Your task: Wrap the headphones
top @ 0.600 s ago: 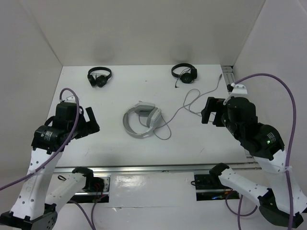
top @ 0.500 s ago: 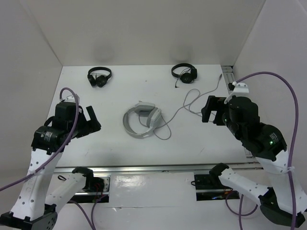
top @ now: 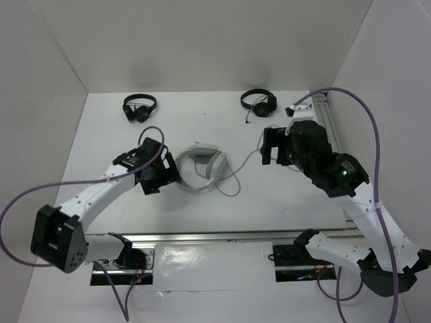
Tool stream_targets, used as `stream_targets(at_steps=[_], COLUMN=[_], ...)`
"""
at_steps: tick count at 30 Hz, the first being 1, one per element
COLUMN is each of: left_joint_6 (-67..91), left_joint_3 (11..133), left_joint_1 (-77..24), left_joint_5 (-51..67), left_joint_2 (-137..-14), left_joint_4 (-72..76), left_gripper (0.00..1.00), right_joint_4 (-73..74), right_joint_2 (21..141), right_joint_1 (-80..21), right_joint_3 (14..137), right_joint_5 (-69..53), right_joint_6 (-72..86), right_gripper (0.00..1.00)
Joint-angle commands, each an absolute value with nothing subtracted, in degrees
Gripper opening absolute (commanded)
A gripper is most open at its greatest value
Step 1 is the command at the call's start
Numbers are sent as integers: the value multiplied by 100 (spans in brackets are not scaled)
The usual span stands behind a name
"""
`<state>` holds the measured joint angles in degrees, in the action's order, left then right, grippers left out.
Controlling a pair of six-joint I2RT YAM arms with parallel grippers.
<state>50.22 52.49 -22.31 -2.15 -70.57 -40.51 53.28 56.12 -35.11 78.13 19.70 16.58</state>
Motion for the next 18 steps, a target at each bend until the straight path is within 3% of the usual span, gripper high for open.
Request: stream_targets(at_steps=[1,15,18], left_joint_6=[6054,7075,7127], left_joint_3=[5501,6196,6196], left_joint_1=[-2539,-2848,-2848], left_joint_5=[-614,-1617,-1556], left_joint_2=[-7548,-10230,-10354], left_joint_4=[-3419,-3472,-3472], left_gripper=[100,92,70], right_joint_4=[4860,4641,4641], right_joint_2=[5712,5643,5590], right_joint_1=[-3560,-3612,-3612], right_joint_3=[7778,7673,7620], right_joint_5=[1653,1293,1292], right_joint_6=[1451,1336,1336], right_gripper=[100,100,100])
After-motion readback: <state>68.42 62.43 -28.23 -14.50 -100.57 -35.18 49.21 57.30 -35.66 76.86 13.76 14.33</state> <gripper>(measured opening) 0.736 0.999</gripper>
